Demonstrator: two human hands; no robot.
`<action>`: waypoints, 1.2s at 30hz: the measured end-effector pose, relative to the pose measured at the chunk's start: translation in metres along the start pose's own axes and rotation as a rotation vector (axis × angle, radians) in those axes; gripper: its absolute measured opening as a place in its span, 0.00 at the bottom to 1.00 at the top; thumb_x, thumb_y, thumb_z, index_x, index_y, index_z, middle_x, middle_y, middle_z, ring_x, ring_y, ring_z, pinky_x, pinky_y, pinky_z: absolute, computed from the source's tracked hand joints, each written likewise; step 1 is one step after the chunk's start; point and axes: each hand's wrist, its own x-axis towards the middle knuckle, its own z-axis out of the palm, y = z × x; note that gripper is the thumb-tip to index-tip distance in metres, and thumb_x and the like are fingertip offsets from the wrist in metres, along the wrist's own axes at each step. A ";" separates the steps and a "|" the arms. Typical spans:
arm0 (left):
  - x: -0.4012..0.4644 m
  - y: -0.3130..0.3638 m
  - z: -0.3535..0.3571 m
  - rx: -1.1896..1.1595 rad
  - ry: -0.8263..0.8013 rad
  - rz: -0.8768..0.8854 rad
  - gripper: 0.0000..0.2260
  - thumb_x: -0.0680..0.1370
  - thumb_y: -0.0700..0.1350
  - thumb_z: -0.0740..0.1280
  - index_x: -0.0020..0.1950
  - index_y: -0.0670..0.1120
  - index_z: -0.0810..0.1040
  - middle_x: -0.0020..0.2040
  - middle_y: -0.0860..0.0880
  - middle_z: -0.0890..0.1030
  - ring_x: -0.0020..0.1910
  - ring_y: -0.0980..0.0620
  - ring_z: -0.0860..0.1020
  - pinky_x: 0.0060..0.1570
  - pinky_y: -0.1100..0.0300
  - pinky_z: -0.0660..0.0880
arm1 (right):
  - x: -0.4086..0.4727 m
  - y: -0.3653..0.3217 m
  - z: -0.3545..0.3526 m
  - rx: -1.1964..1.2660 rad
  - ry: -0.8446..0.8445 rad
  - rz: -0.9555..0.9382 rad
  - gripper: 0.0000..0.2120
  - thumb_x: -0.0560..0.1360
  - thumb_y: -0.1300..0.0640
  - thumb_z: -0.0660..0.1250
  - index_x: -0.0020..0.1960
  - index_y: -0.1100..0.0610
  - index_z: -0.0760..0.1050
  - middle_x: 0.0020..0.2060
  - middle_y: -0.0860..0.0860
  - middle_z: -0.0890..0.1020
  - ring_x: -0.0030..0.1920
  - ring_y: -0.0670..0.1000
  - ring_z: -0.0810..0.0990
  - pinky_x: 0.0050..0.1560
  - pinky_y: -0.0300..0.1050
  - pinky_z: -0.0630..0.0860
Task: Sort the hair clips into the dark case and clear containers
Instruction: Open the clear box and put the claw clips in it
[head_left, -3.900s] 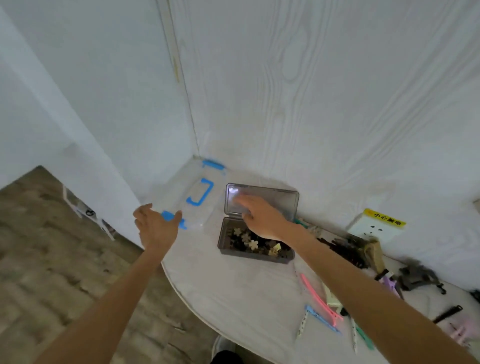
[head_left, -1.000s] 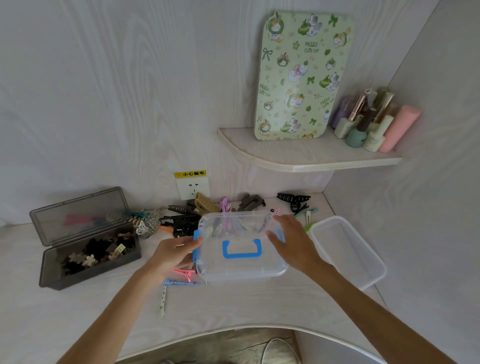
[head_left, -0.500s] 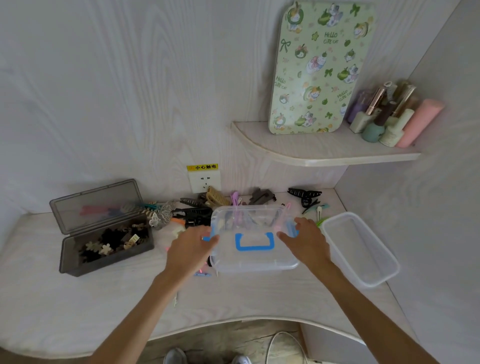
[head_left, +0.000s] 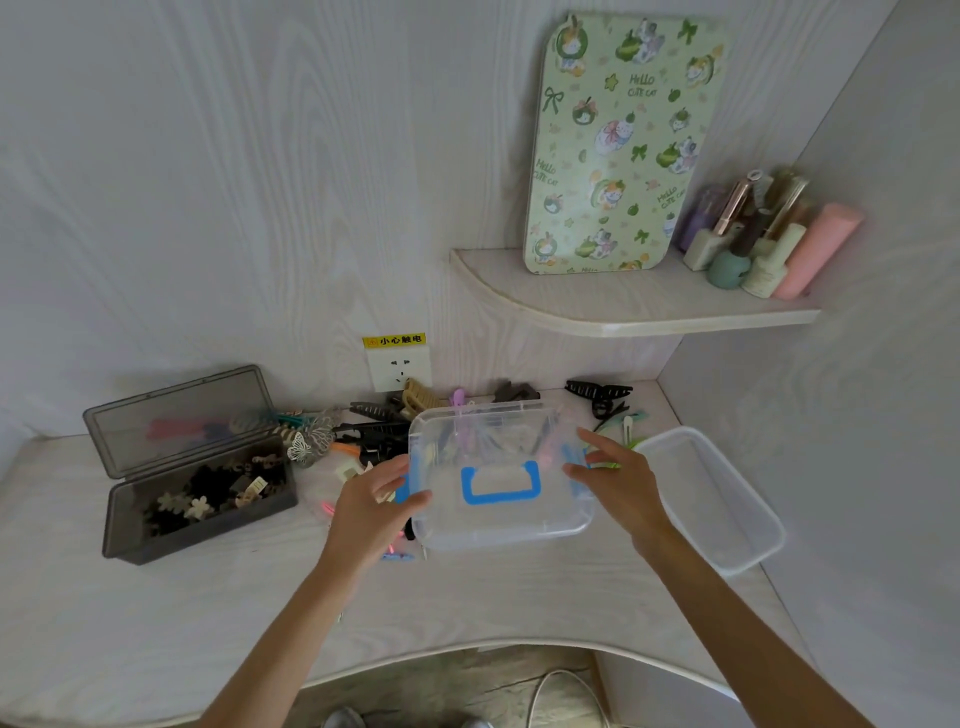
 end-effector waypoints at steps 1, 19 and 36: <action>0.000 0.000 -0.001 0.007 0.014 0.002 0.22 0.70 0.40 0.74 0.63 0.46 0.76 0.59 0.51 0.79 0.57 0.51 0.77 0.61 0.53 0.73 | 0.000 0.000 0.000 0.013 0.011 -0.025 0.22 0.71 0.59 0.72 0.64 0.50 0.74 0.46 0.49 0.78 0.46 0.47 0.76 0.48 0.38 0.68; 0.038 0.102 0.144 0.240 -0.450 0.250 0.21 0.69 0.40 0.68 0.63 0.43 0.71 0.62 0.44 0.75 0.61 0.43 0.75 0.58 0.52 0.73 | 0.000 0.030 -0.145 -0.431 0.126 0.160 0.35 0.74 0.49 0.67 0.74 0.52 0.54 0.47 0.57 0.79 0.53 0.61 0.79 0.60 0.56 0.74; 0.070 0.034 0.065 0.852 -0.004 0.560 0.24 0.74 0.46 0.67 0.69 0.45 0.68 0.71 0.44 0.68 0.71 0.45 0.64 0.70 0.52 0.61 | 0.013 0.058 -0.097 -1.060 -0.166 -0.065 0.36 0.74 0.34 0.56 0.76 0.45 0.46 0.76 0.51 0.54 0.75 0.53 0.55 0.71 0.51 0.57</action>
